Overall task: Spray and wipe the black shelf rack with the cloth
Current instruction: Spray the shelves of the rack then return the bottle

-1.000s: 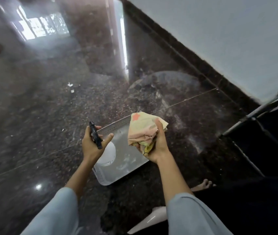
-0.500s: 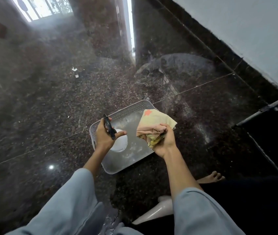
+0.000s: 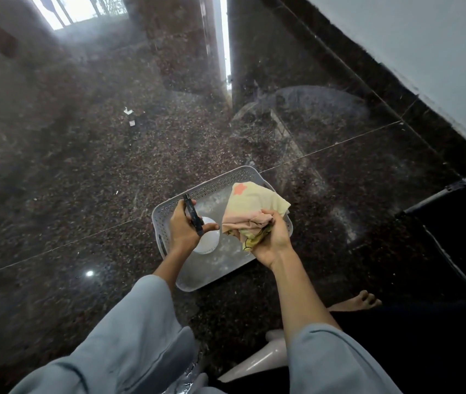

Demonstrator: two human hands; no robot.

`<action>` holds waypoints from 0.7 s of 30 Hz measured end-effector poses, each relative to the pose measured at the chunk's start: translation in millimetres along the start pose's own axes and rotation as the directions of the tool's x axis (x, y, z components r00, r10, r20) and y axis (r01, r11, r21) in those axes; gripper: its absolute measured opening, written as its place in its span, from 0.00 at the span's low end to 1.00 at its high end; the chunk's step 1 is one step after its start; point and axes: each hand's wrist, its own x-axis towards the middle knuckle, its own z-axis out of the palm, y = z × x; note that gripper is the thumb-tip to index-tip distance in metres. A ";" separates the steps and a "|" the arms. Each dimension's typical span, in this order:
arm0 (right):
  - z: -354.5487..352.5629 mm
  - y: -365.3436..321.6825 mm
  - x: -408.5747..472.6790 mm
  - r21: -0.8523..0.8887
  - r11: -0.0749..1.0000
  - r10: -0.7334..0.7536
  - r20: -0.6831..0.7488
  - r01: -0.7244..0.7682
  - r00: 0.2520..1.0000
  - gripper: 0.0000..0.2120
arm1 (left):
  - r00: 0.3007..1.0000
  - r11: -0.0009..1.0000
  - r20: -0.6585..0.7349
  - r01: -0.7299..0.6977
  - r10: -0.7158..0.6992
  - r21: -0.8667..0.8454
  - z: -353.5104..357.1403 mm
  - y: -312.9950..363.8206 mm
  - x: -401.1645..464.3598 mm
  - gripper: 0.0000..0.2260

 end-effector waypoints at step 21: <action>-3.8 1.2 -8.5 -0.001 0.998 -0.062 -0.004 0.062 0.998 0.15 | 0.998 0.998 0.033 0.060 -0.061 0.036 6.8 -6.9 0.4 0.36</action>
